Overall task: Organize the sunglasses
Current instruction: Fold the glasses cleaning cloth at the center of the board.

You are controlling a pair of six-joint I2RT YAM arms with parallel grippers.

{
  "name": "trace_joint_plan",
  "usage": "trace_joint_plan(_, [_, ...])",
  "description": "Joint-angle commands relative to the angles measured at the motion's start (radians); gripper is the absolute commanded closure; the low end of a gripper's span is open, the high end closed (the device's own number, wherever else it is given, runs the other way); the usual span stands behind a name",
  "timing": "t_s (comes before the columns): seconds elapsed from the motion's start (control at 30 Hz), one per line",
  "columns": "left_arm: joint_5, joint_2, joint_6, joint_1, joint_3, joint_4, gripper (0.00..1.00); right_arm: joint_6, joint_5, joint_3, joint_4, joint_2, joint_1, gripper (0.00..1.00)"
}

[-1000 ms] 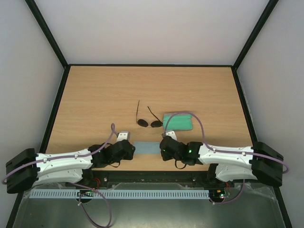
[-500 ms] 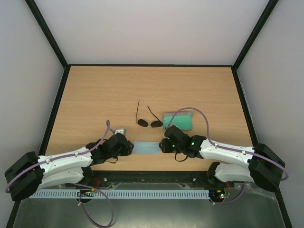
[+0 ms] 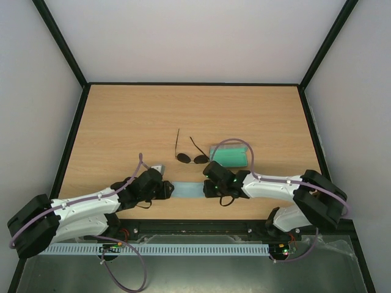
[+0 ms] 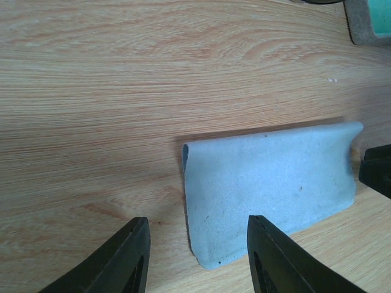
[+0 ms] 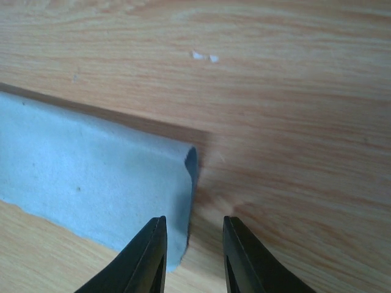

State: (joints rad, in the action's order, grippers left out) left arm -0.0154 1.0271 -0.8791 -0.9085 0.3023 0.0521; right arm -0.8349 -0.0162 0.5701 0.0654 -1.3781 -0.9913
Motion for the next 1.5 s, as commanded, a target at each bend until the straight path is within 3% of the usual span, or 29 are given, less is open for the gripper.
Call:
trace_joint_plan(0.0, [-0.003,-0.016,0.024,0.004,0.006,0.031,0.53,-0.012,-0.068,0.054,0.056,-0.054,-0.017,0.73])
trace_joint_plan(0.3, [0.003,-0.057,0.052,0.015,0.011,0.048,0.53,-0.059,-0.173,0.151,0.164,-0.169,-0.063,0.78])
trace_joint_plan(0.8, [0.055,-0.072,0.102,0.049,-0.012,0.021,0.53,-0.154,-0.224,0.121,0.212,-0.177,-0.085,0.81])
trace_joint_plan(1.27, [0.088,-0.069,0.104,0.067,-0.018,0.015,0.53,-0.157,-0.239,0.137,0.222,-0.243,-0.099,0.98])
trace_joint_plan(1.47, [0.118,-0.084,0.089,0.067,-0.029,0.02,0.53,-0.152,-0.284,0.155,0.25,-0.2,-0.101,0.99])
